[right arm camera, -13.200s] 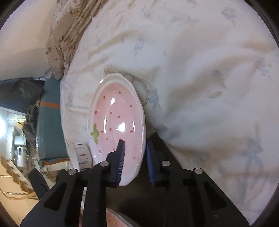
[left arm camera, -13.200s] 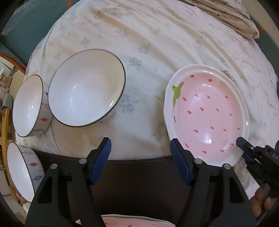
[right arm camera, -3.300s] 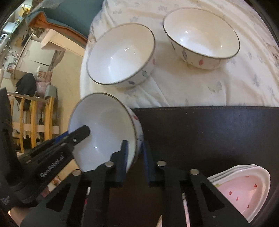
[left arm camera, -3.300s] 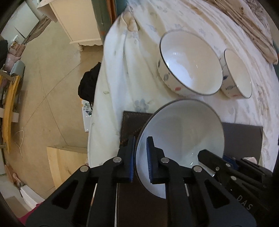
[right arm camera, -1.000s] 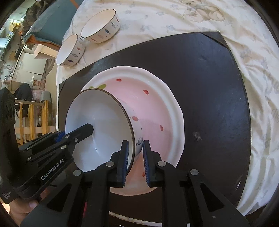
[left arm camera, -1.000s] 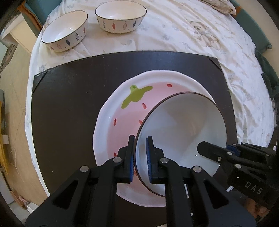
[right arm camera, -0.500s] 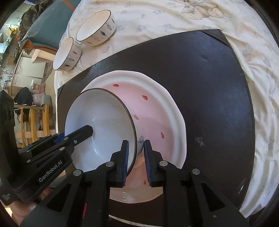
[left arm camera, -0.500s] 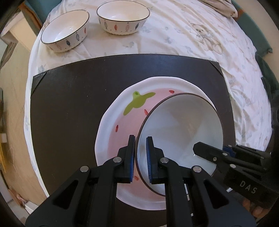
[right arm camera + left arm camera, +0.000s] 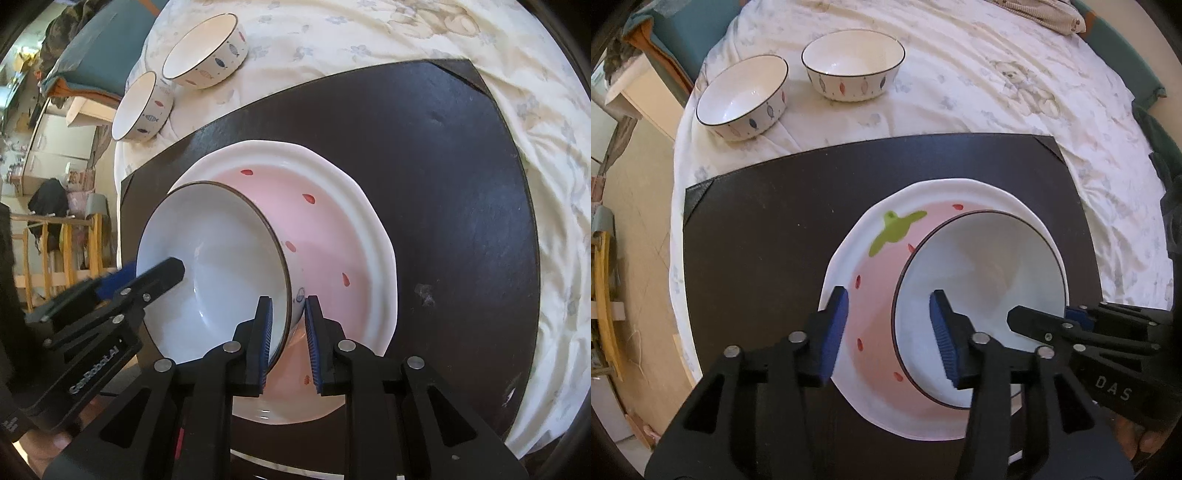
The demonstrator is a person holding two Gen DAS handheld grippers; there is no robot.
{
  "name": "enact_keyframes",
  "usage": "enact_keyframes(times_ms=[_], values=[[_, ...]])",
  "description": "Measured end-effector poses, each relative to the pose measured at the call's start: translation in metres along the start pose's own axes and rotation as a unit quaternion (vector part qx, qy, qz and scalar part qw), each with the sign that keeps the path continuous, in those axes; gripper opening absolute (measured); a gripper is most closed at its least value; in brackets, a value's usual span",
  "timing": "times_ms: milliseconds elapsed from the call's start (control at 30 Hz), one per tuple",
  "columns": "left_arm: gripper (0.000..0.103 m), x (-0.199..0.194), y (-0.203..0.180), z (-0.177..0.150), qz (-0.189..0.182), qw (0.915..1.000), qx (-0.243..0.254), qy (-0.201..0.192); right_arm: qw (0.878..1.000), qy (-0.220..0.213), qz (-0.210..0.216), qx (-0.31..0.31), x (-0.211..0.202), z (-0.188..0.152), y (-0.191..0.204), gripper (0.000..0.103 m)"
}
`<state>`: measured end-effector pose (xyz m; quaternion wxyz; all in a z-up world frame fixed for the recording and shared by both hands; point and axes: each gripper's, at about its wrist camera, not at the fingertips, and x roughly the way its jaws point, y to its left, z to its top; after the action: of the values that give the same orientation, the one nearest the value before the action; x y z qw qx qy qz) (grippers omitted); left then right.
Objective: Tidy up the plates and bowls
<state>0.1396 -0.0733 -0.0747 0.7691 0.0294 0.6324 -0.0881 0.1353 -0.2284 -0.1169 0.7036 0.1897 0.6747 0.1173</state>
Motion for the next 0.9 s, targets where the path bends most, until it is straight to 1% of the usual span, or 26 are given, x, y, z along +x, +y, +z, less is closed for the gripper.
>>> enact_keyframes(times_ms=[167,300,333,367,400,433,467,533,633,700,733,767,833,867,900], values=[[0.042,-0.003,0.003,-0.002,0.002,1.0000,0.000,0.002,1.000,-0.008,-0.005,-0.004,-0.002,-0.001,0.002,0.021],[0.043,-0.012,0.006,0.000,-0.010,0.9999,0.011,-0.005,1.000,-0.023,-0.009,-0.006,-0.010,0.000,0.003,0.022],[0.043,-0.013,0.005,0.000,-0.007,0.9999,0.010,-0.007,1.000,-0.027,-0.010,-0.007,-0.013,0.000,0.004,0.029],[0.043,-0.015,0.007,0.000,-0.004,0.9999,0.007,-0.012,0.999,-0.033,-0.008,-0.008,-0.016,0.000,0.005,0.054],[0.043,-0.018,0.010,0.001,-0.002,0.9998,0.003,-0.017,0.999,-0.041,-0.004,-0.006,-0.020,-0.002,0.005,0.068],[0.045,-0.020,0.011,0.001,-0.003,0.9998,0.002,-0.020,0.999,-0.051,0.001,-0.005,-0.023,-0.002,0.005,0.075],[0.049,-0.023,0.012,0.001,-0.005,0.9997,0.000,-0.022,0.998,-0.055,0.001,-0.007,-0.026,-0.001,0.006,0.075],[0.055,-0.030,0.016,0.001,-0.012,0.9993,-0.006,-0.036,0.998,-0.063,0.002,-0.013,-0.031,0.000,0.008,0.075],[0.060,-0.041,0.019,0.002,-0.011,0.9980,-0.016,-0.060,0.997,-0.074,0.007,-0.011,-0.037,0.002,0.008,0.075],[0.065,-0.048,0.025,0.004,-0.014,0.9966,-0.026,-0.076,0.997,-0.080,0.008,-0.011,-0.039,0.003,0.009,0.075],[0.067,-0.050,0.027,0.004,-0.023,0.9957,-0.031,-0.085,0.996,-0.082,0.009,-0.011,-0.041,0.004,0.009,0.075],[0.068,-0.052,0.030,0.006,-0.053,0.9938,-0.033,-0.092,0.996,-0.085,0.010,-0.010,-0.043,0.004,0.011,0.075],[0.068,-0.053,0.034,0.011,-0.097,0.9914,-0.037,-0.080,0.996,-0.091,0.010,-0.013,-0.046,0.006,0.014,0.076],[0.068,-0.053,0.036,0.014,-0.105,0.9905,-0.041,-0.079,0.996,-0.092,0.009,-0.016,-0.046,0.006,0.015,0.076],[0.068,-0.054,0.039,0.017,-0.100,0.9906,-0.044,-0.082,0.995,-0.094,0.006,-0.019,-0.048,0.007,0.018,0.077]])
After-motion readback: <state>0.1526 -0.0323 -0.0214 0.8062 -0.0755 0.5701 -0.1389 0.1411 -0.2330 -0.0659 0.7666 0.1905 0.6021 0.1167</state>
